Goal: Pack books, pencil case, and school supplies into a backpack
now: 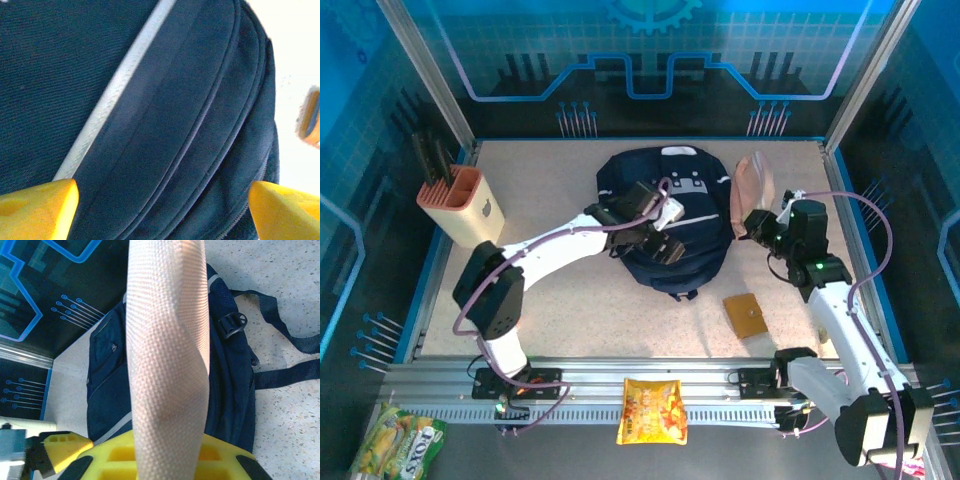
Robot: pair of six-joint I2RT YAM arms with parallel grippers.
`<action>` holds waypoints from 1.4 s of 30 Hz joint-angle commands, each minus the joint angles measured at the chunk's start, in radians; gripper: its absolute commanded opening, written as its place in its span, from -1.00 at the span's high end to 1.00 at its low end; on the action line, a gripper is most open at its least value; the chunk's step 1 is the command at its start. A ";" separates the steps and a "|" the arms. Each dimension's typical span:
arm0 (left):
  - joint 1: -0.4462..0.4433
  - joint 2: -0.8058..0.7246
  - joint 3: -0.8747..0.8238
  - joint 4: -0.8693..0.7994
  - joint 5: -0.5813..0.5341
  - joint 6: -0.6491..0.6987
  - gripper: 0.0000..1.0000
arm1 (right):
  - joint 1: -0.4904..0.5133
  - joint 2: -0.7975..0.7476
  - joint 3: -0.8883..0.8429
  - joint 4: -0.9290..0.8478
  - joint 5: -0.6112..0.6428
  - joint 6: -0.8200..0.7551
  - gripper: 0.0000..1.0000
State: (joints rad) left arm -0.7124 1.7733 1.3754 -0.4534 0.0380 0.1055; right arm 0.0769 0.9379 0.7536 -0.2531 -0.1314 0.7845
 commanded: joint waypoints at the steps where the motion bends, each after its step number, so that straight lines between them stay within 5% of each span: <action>1: -0.023 0.062 0.087 -0.121 -0.104 0.155 -0.64 | -0.023 -0.018 -0.010 -0.025 -0.016 -0.002 0.82; 5: -0.047 0.144 0.180 -0.192 -0.179 0.169 -0.45 | -0.029 -0.017 -0.010 -0.023 -0.020 0.001 0.82; 12: -0.070 0.200 0.219 -0.214 -0.208 0.191 -0.45 | -0.031 -0.007 -0.015 -0.014 -0.027 0.005 0.82; 16: -0.072 0.221 0.260 -0.230 -0.275 0.160 0.08 | -0.032 -0.001 -0.019 -0.003 -0.034 0.013 0.82; 28: -0.071 0.054 0.223 -0.110 -0.339 0.062 0.99 | -0.038 -0.039 -0.018 -0.044 0.009 0.009 0.81; 35: -0.071 -0.036 0.167 -0.012 -0.450 -0.007 1.00 | -0.048 -0.136 -0.052 -0.110 0.104 0.020 0.79; 42: -0.068 -0.070 0.165 0.140 -0.483 -0.047 1.00 | -0.049 -0.112 -0.069 -0.138 -0.123 0.109 0.79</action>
State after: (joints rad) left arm -0.7845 1.7729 1.5341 -0.4572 -0.3992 0.1097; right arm 0.0418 0.8196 0.6975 -0.3717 -0.1299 0.8371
